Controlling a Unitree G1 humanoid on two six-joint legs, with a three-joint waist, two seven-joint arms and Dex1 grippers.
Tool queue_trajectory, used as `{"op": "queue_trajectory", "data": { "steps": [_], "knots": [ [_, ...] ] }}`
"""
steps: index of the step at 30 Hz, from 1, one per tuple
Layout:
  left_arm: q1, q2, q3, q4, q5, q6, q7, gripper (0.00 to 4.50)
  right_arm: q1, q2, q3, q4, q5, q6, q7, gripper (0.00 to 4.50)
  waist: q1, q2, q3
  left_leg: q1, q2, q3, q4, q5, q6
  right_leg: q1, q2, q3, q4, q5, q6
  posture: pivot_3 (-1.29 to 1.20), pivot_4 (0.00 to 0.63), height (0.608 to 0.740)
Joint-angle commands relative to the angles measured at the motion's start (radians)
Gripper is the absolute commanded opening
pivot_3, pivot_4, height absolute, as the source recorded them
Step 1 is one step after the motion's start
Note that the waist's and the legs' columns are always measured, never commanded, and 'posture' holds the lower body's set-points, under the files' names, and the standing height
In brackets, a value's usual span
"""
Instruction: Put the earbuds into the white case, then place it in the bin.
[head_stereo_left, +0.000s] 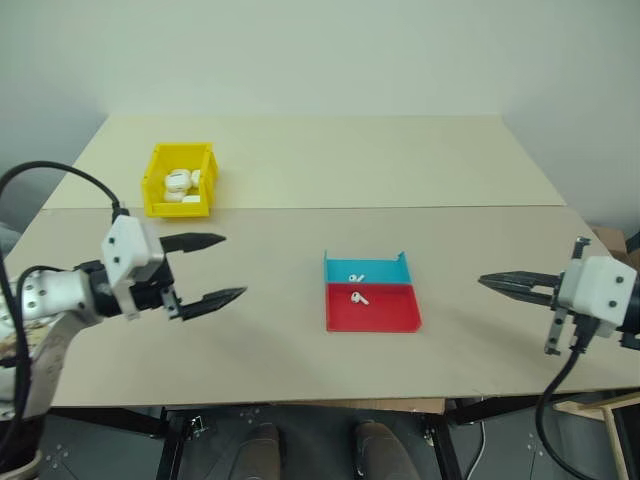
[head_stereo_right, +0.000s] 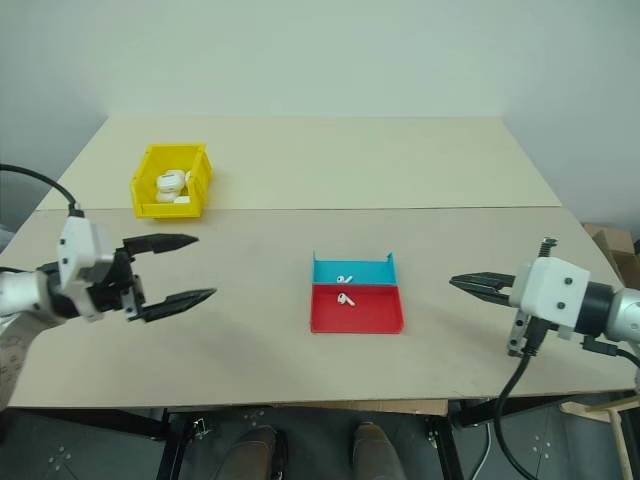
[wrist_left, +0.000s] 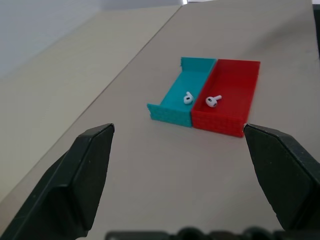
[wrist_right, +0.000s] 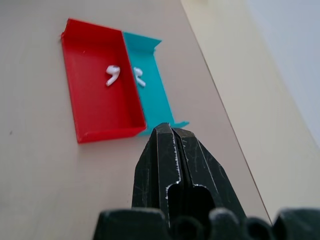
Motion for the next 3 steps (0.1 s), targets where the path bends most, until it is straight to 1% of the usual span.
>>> {"op": "queue_trajectory", "data": {
  "steps": [1, 3],
  "knots": [
    [0.014, -0.004, 0.052, -0.036, -0.018, -0.003, 0.015, 4.47, -0.022, -0.023, -0.017, 0.036, -0.011, -0.063, 0.018, 0.00, 0.000, 0.000, 0.000, 0.000, 0.000, 0.000, 0.000, 0.000, 0.000, 0.000, 0.000, 0.000, 0.000, 0.000, 0.000, 0.00, 0.150, 0.740],
    [0.019, -0.008, 0.051, -0.033, 0.006, -0.026, 0.022, 4.47, -0.049, -0.024, 0.005, 0.049, -0.009, -0.065, 0.013, 0.00, 0.001, 0.000, 0.000, 0.000, 0.000, 0.000, -0.001, 0.000, 0.000, 0.000, 0.000, 0.001, 0.000, 0.001, 0.002, 0.00, 0.150, 0.740]
  ]
}}
